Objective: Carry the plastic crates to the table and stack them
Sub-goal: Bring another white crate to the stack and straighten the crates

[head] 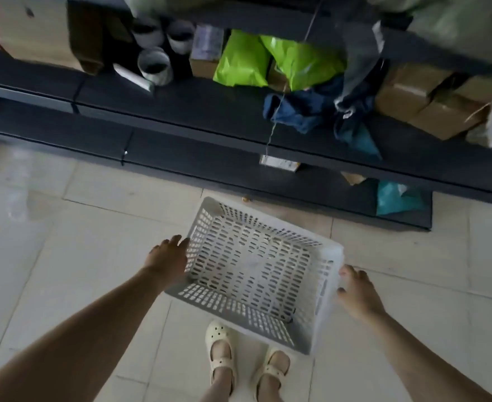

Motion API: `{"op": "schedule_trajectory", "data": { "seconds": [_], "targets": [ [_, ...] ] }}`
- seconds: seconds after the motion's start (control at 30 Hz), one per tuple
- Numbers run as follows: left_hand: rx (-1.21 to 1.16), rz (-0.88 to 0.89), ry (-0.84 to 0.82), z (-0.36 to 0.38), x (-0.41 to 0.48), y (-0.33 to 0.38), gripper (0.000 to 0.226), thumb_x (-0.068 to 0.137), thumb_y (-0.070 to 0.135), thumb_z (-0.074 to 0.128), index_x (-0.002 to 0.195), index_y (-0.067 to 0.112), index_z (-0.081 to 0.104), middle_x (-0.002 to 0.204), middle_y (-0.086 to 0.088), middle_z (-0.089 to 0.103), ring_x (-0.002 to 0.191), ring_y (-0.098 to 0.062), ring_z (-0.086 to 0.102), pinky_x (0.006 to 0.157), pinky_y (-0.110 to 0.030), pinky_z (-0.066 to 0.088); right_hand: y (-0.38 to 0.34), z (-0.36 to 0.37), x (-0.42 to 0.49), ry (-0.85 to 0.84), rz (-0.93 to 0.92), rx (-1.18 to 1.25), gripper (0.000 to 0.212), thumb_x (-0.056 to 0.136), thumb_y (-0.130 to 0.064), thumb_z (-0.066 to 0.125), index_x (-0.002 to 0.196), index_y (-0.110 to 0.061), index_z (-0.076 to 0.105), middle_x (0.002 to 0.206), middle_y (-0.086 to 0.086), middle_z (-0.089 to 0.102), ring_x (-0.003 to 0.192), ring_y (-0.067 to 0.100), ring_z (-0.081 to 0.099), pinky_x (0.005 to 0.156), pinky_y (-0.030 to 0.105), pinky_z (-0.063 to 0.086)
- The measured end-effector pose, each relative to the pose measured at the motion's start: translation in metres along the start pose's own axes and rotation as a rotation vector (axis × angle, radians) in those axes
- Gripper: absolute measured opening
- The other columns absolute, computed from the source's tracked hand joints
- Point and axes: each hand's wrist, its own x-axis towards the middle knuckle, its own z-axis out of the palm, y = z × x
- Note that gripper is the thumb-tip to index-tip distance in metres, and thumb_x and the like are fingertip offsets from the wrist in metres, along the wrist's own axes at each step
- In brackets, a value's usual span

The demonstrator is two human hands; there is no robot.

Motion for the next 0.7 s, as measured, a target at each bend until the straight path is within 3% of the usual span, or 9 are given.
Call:
{"op": "schedule_trajectory", "data": {
  "seconds": [0.1,0.2,0.3,0.4,0.5,0.6,0.7],
  "targets": [
    [0.031,0.010,-0.048,0.047,0.039,-0.007,0.063,0.090,0.021,0.040,0.150,0.010,0.026,0.156,-0.012,0.024,0.136,-0.032,0.038,0.105,-0.044,0.043,0.019,0.054,0.029,0.020,0.102,0.008,0.051,0.088,-0.017,0.053,0.137,-0.024,0.041,0.137,0.016,0.041,0.116,0.034,0.054,0.090,0.038,0.050],
    [-0.024,-0.047,-0.052,0.093,0.069,-0.015,0.064,0.088,0.020,0.021,0.150,0.004,0.024,0.158,-0.019,0.017,0.138,-0.038,0.036,0.106,-0.047,0.041,0.025,0.101,0.050,0.051,0.131,0.010,0.057,0.090,-0.018,0.051,0.143,-0.029,0.034,0.151,0.018,0.025,0.125,0.039,0.047,0.093,0.042,0.050],
    [-0.244,-0.170,-0.028,0.124,0.084,-0.012,0.069,0.096,0.020,0.040,0.153,0.005,0.006,0.156,-0.023,0.020,0.134,-0.042,0.040,0.106,-0.047,0.039,0.027,0.138,0.064,0.040,0.158,0.024,0.064,0.093,-0.018,0.050,0.149,-0.032,0.024,0.156,0.019,0.013,0.129,0.042,0.043,0.094,0.045,0.048],
    [-0.381,-0.259,0.047,0.135,0.093,-0.006,0.069,0.094,0.016,0.047,0.153,0.009,0.011,0.148,-0.025,0.033,0.127,-0.042,0.046,0.099,-0.046,0.042,0.027,0.159,0.070,0.049,0.231,0.085,0.066,0.092,-0.016,0.050,0.149,-0.034,0.022,0.155,0.021,0.012,0.126,0.045,0.045,0.095,0.046,0.047],
    [-0.547,-0.362,0.061,0.130,0.103,-0.004,0.062,0.093,0.015,0.048,0.149,0.006,0.021,0.139,-0.028,0.040,0.117,-0.045,0.051,0.093,-0.046,0.045,0.031,0.166,0.079,0.012,0.270,0.170,0.067,0.090,-0.013,0.048,0.149,-0.035,0.024,0.148,0.023,0.028,0.121,0.043,0.050,0.096,0.047,0.048],
    [-0.681,-0.467,0.130,0.123,0.117,-0.008,0.042,0.089,0.013,0.051,0.130,0.002,0.051,0.120,-0.027,0.060,0.097,-0.042,0.060,0.078,-0.040,0.049,0.033,0.164,0.095,-0.014,0.276,0.325,0.066,0.085,-0.008,0.047,0.145,-0.031,0.031,0.136,0.018,0.051,0.114,0.039,0.055,0.092,0.047,0.051],
    [-0.802,-0.530,0.142,0.117,0.121,-0.016,0.033,0.084,0.012,0.056,0.115,0.004,0.065,0.102,-0.023,0.070,0.091,-0.040,0.066,0.080,-0.041,0.053,0.035,0.160,0.098,0.031,0.309,0.440,0.054,0.082,-0.001,0.045,0.131,-0.022,0.037,0.113,0.020,0.061,0.096,0.038,0.061,0.074,0.039,0.052]
  ]
}}
